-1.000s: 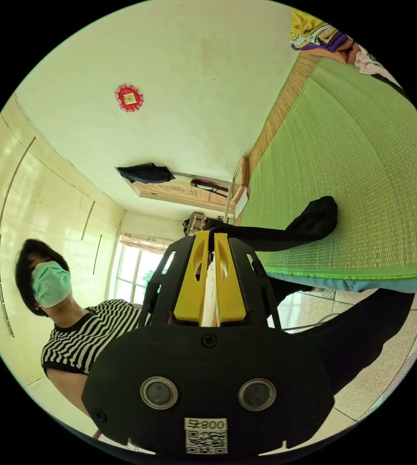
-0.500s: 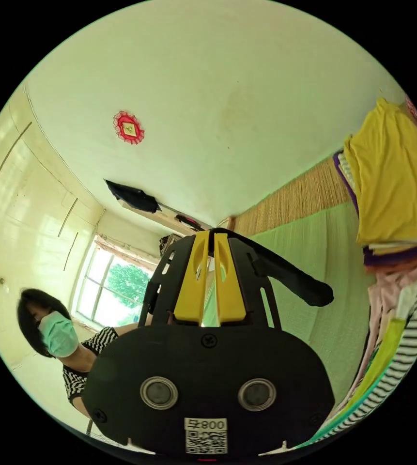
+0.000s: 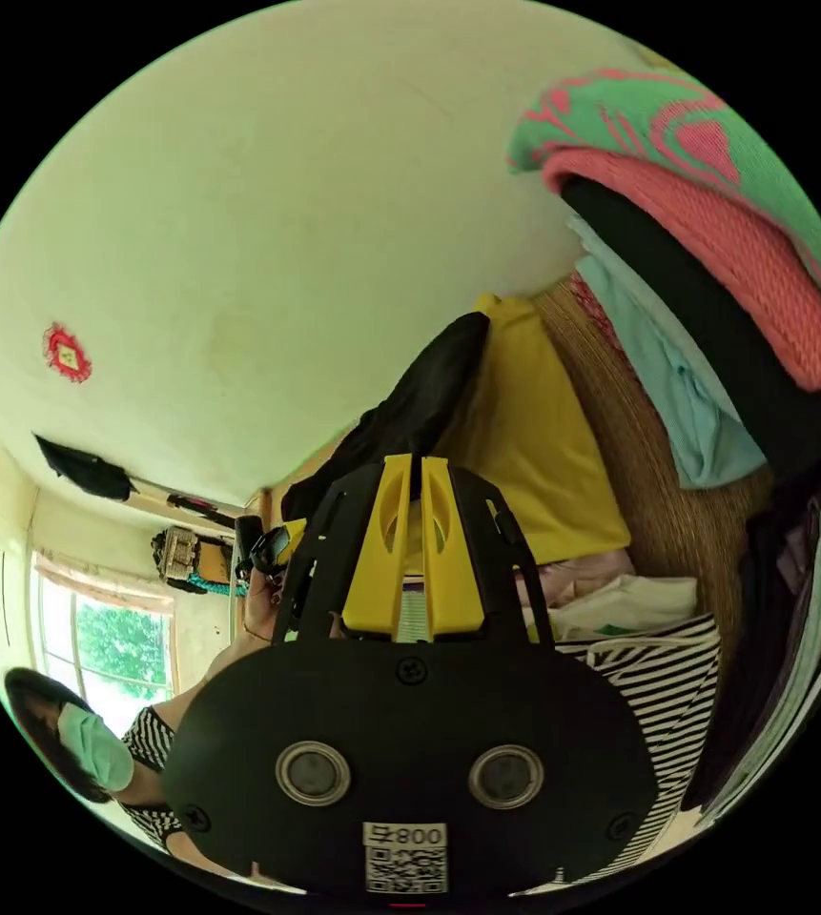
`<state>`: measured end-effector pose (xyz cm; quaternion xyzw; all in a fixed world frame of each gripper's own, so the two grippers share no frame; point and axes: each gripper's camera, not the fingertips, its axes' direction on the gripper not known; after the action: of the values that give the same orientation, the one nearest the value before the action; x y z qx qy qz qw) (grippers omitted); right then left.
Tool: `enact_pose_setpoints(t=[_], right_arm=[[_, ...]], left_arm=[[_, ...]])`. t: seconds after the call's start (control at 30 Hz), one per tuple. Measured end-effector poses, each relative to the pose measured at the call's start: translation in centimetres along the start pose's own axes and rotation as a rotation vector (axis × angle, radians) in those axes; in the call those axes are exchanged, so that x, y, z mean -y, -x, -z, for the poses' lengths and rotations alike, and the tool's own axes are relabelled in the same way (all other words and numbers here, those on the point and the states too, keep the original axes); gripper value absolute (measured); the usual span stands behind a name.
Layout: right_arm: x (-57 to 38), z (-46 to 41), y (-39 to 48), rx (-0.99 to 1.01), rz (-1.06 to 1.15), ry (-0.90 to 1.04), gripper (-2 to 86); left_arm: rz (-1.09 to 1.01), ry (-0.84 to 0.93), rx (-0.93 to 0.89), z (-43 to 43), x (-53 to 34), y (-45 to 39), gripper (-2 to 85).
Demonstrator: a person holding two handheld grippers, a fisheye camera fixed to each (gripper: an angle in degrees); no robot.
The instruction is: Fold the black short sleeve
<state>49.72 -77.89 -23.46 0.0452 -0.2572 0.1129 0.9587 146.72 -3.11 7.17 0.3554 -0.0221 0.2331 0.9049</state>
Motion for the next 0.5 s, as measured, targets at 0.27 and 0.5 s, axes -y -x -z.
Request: enact_pose_setpoints(t=[0.27,0.5], right_arm=[[0.1,-1.1,-7.1,0.039,-0.023,-0.001,1.1],[1.4,0.3,-7.3,-0.069,0.010,-0.024,1.1]], left_arm=[[0.007,0.042,0.007,-5.6,3.3,-2.7,1.9],[-0.120,0.143,0.053,-10.2,7.1,-8.6,2.1]])
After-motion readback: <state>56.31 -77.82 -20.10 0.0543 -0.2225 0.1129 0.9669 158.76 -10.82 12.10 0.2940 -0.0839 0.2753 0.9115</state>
